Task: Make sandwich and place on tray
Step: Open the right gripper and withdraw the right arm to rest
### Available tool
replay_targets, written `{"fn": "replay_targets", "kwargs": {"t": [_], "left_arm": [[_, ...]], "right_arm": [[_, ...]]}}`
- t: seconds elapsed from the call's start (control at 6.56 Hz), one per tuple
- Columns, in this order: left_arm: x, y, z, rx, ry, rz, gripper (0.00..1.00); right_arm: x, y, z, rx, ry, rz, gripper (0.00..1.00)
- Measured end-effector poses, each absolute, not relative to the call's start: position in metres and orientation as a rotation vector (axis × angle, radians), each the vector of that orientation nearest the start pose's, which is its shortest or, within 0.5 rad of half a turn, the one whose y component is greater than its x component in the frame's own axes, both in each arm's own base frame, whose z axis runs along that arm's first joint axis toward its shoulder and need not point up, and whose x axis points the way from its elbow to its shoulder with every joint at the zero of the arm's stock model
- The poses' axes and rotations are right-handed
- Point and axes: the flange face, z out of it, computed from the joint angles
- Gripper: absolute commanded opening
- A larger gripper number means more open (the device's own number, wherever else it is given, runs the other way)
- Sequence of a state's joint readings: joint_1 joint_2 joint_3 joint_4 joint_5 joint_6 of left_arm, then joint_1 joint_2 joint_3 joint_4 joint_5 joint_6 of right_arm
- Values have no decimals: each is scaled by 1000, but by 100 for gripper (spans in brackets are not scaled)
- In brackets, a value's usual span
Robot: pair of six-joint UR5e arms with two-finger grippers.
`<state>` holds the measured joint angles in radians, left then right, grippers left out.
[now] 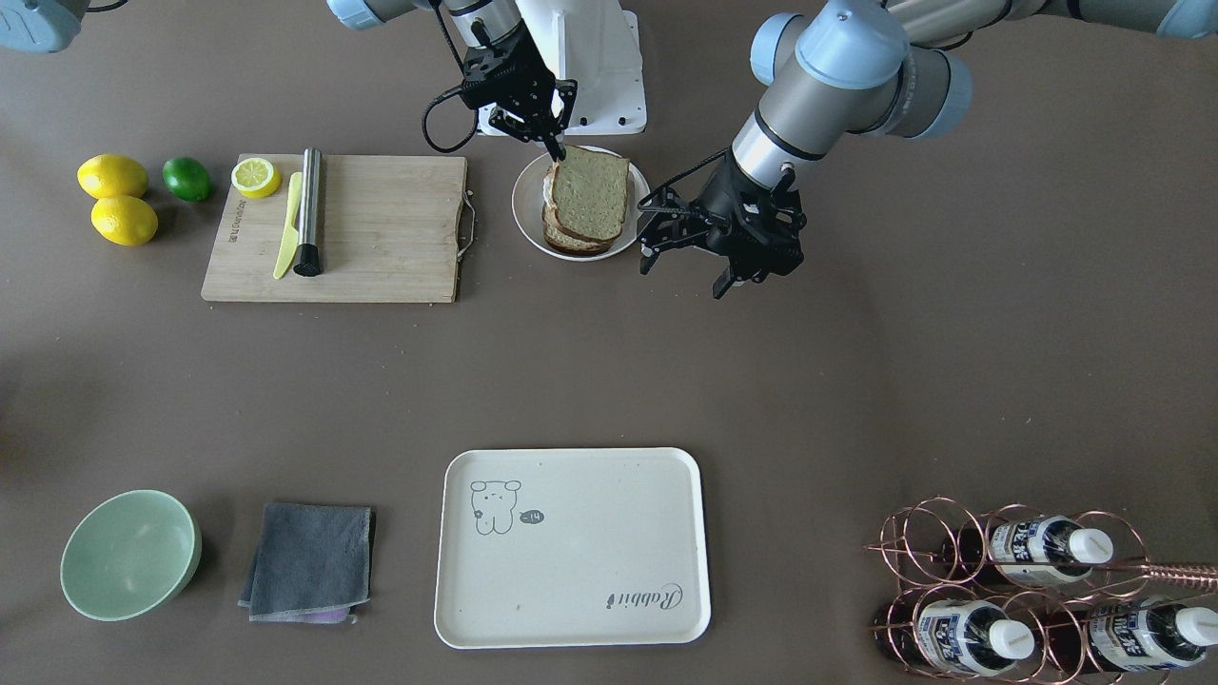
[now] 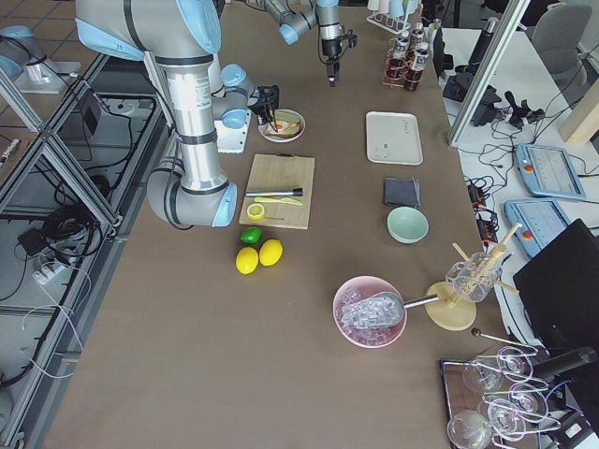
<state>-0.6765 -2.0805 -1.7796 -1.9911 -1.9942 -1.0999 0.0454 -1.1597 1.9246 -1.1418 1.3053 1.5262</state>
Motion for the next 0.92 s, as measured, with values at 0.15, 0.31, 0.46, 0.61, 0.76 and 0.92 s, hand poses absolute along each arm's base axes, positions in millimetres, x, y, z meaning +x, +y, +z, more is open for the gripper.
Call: {"fn": "replay_targets", "kwargs": {"t": [0.15,0.31,0.46,0.61,0.76,0.92], "left_arm": [[431,-464,222,292,1144,60,99],[431,-464,221,293,1145,61,99],[432,-464,221,292,1145,62,99],[433,-463,222,290,1144,62,99],[434,-462,224,287,1142,63,99],[437,-459,227,280,1139,65,99]], "right_arm": [[-570,-188,224,289,-1172,165,100],[-567,-194,224,294,-1173,175,100],[-558,-207,225,302,-1173,191,100],[-541,-227,231,296,-1167,208,100],[-515,-255,244,264,-1151,220,100],[-484,-291,263,219,-1120,239,100]]}}
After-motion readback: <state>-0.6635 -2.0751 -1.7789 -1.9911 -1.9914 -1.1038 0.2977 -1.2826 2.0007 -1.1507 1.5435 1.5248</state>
